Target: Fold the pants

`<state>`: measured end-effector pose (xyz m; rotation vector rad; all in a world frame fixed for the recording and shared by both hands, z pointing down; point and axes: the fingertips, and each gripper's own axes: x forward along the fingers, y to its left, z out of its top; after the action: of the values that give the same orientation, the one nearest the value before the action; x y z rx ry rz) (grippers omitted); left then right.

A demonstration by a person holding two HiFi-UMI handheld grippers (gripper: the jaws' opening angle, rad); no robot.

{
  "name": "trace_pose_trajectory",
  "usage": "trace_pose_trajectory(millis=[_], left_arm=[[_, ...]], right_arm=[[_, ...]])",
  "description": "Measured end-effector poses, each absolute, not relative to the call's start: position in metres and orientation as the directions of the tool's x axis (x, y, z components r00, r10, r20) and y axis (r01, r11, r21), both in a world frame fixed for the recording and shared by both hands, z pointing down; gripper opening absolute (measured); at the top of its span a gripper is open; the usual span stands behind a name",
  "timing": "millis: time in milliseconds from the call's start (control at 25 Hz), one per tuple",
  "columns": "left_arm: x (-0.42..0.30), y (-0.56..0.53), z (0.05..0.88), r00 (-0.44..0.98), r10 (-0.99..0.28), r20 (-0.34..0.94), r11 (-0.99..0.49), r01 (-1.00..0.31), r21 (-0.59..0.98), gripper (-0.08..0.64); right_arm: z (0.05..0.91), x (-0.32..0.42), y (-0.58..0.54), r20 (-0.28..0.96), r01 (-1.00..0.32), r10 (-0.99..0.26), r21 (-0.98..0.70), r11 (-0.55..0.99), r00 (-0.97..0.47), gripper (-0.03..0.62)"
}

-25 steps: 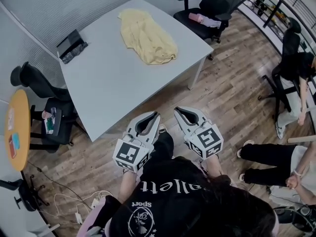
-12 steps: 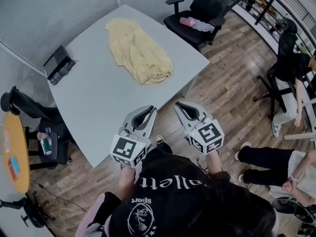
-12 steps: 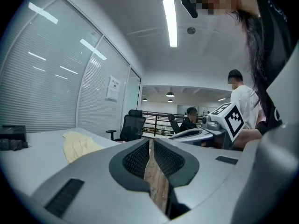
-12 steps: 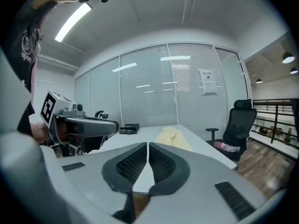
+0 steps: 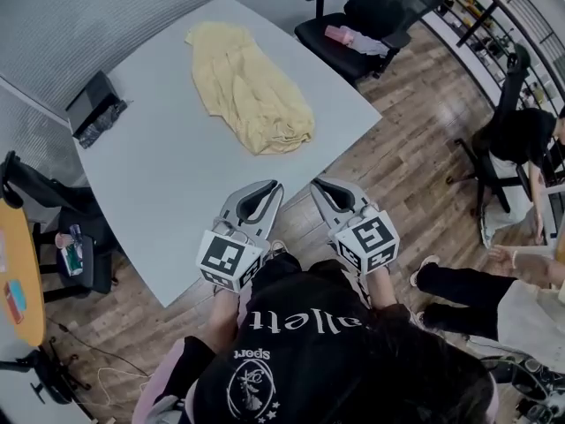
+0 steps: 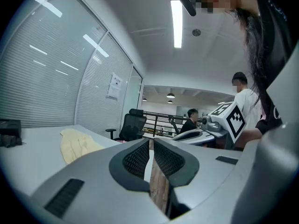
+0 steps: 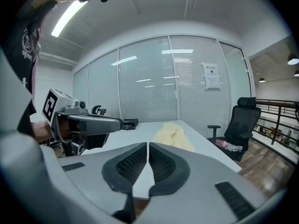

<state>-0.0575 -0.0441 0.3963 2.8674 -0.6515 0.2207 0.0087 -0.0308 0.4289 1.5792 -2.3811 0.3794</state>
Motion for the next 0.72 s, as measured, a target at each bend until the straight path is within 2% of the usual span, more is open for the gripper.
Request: trace_pose_trajectory(millis=[400,720], left_arm=[[-0.068,-0.053,0.404,0.873,-0.441,0.209,-0.863,-0.477,0.17,0.048],[-0.074,-0.073,0.415,0.814,-0.526,0.247,-0.803,-0.571,0.169,0.049]], right_arm=[[0.437,0.005,-0.044,0.384,-0.911,-0.831,-0.081,0.404,-0.403,0.031],[0.449,0.005,-0.067,0.397,-0.874,-0.786,-0.108,0.473,-0.474,0.031]])
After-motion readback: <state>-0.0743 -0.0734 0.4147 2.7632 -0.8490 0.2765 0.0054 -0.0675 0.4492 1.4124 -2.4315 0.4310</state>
